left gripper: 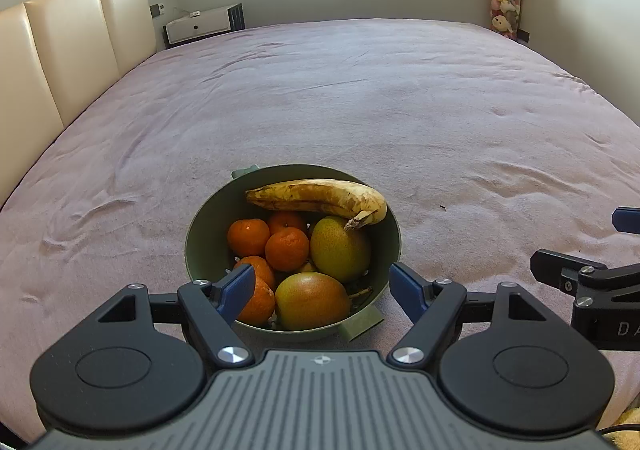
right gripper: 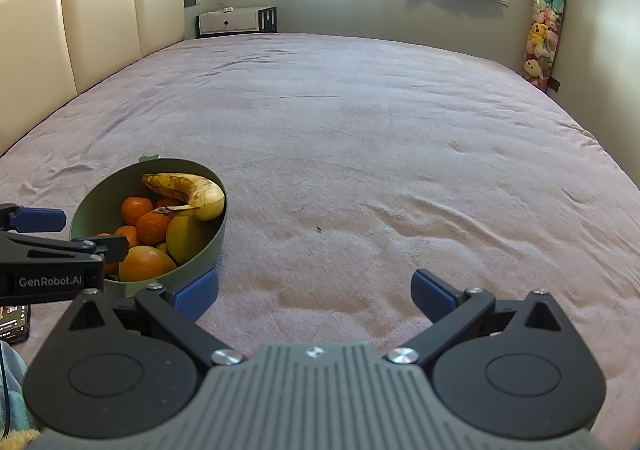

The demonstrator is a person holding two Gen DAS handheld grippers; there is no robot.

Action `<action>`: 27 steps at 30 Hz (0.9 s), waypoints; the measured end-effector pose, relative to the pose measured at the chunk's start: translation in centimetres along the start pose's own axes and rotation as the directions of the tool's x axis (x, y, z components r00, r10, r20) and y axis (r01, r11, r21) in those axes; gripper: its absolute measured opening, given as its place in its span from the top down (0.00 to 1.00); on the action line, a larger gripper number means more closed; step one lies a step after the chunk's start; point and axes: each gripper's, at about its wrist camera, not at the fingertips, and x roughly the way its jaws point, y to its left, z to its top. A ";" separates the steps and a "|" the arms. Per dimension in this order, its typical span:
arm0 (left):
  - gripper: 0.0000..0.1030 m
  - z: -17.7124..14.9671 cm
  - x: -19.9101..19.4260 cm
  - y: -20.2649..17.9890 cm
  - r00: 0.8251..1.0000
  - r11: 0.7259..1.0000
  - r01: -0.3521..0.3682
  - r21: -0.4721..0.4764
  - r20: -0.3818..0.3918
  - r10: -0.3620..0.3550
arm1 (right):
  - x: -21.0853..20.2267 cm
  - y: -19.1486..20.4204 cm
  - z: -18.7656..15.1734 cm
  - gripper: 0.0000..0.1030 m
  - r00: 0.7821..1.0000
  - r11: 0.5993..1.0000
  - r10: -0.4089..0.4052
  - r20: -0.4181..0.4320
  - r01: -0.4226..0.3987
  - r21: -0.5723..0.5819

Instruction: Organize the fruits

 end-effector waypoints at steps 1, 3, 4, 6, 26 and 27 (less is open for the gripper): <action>0.13 0.0 0.0 0.0 1.000 1.000 0.001 0.000 0.001 -0.001 | 0.0 0.0 0.0 0.04 1.000 1.000 0.000 0.000 0.000 0.000; 0.13 0.0 0.0 0.0 1.000 1.000 0.002 0.000 0.001 -0.002 | 0.0 0.0 0.0 0.04 1.000 1.000 0.000 0.000 0.000 0.000; 0.13 0.0 0.0 0.0 1.000 1.000 0.002 0.000 0.001 -0.002 | 0.0 0.0 0.0 0.04 1.000 1.000 0.000 0.000 0.000 0.001; 0.13 0.0 0.0 0.0 1.000 1.000 0.002 0.000 0.000 -0.002 | 0.0 0.0 0.0 0.04 1.000 1.000 0.000 0.000 0.000 0.000; 0.13 -0.1 0.1 -0.2 1.000 1.000 0.000 -0.007 -0.005 -0.001 | 0.0 -0.1 0.0 0.04 1.000 1.000 0.001 0.001 -0.001 0.001; 0.13 -0.1 0.0 -0.2 1.000 1.000 -0.001 -0.005 -0.005 0.001 | 0.0 -0.1 0.0 0.04 1.000 1.000 -0.001 0.000 0.001 0.004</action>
